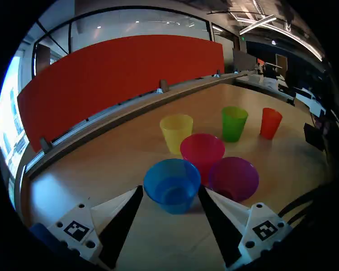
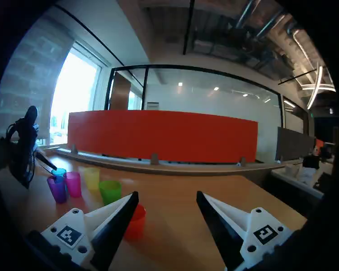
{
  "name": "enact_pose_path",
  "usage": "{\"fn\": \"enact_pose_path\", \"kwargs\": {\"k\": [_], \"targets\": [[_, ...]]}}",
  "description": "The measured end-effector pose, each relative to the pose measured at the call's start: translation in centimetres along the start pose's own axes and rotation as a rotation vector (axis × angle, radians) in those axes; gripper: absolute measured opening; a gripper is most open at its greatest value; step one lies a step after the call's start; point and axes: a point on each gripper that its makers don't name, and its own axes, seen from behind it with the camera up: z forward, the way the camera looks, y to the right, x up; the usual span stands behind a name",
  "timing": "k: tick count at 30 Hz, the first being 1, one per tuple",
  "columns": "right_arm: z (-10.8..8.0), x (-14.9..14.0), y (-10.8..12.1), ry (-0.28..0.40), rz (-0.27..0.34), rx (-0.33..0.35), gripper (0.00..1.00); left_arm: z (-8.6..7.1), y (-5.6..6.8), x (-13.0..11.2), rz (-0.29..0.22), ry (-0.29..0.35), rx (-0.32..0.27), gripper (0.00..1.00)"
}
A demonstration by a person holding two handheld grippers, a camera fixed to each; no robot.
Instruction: Pour water
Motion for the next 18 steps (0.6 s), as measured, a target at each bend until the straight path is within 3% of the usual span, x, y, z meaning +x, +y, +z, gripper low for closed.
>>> {"fn": "enact_pose_path", "kwargs": {"k": [18], "targets": [[0.4, -0.6, -0.3, -0.008, 0.004, 0.007, 0.99, 1.6, -0.1, 0.3, 0.004, -0.009, -0.016, 0.91]]}}
